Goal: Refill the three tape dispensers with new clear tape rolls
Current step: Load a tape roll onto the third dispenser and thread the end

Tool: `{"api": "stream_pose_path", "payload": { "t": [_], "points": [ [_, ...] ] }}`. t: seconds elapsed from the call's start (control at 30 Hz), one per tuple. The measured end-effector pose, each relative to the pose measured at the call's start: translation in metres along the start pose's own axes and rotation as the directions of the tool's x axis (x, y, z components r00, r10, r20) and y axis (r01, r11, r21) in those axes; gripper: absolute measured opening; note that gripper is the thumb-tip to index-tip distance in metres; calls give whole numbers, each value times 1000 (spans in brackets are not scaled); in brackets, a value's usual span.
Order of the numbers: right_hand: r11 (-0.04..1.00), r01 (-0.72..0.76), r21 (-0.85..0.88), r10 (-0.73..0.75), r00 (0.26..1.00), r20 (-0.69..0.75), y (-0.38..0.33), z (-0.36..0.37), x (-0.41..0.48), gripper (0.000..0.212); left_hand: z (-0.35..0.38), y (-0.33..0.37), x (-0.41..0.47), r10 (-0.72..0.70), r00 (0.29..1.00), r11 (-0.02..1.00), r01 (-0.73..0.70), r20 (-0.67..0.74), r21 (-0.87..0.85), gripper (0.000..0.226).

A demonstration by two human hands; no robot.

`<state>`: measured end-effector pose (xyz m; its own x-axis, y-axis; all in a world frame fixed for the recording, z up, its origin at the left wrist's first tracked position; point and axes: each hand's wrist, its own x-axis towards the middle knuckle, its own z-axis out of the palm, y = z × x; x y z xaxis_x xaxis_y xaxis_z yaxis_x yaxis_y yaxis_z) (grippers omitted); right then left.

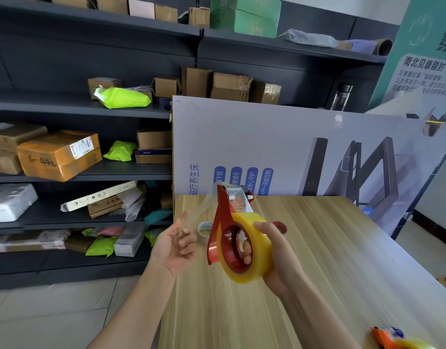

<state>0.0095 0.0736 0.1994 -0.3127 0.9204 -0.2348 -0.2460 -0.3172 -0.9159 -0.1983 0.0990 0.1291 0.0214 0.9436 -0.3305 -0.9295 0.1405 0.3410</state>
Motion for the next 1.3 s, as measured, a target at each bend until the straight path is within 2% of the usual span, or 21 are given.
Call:
{"api": "stream_pose_path", "payload": {
  "t": [0.13,0.2,0.3,0.37,0.63,0.7,0.8,0.93,1.17,1.3],
  "points": [
    [1000,-7,-22,7,1000,10,2,-1,1,31,-1,8,0,87,983,996,-81,-161,45,11],
    [1000,-17,-13,17,1000,15,5,0,1,29,-2,12,2,119,973,992,-124,-199,-15,10],
    [999,-31,30,30,999,28,6,3,0,26,-1,20,1,138,981,972,-160,-132,-171,9],
    [998,-34,45,33,999,23,5,2,1,27,-1,23,0,160,984,964,-172,-76,-203,10],
    [1000,-25,4,25,998,49,2,-1,2,30,-5,20,-1,233,970,962,-240,-64,-132,51],
    [1000,-15,26,13,998,59,-1,-3,2,32,-9,18,-2,202,975,976,-208,-97,-62,41],
    [999,-9,47,6,998,68,-6,-4,2,34,-14,10,-3,124,981,987,-107,-148,119,12],
    [995,8,95,-18,994,106,-10,2,1,29,-13,-18,-11,-11,986,942,66,-165,330,19],
    [982,4,189,-15,998,56,-12,6,-1,28,-10,-41,-21,-152,987,912,158,-46,377,12],
    [974,8,226,-9,1000,5,-12,5,-1,27,-15,-49,-27,-184,983,895,166,3,415,18]
  ]
}}
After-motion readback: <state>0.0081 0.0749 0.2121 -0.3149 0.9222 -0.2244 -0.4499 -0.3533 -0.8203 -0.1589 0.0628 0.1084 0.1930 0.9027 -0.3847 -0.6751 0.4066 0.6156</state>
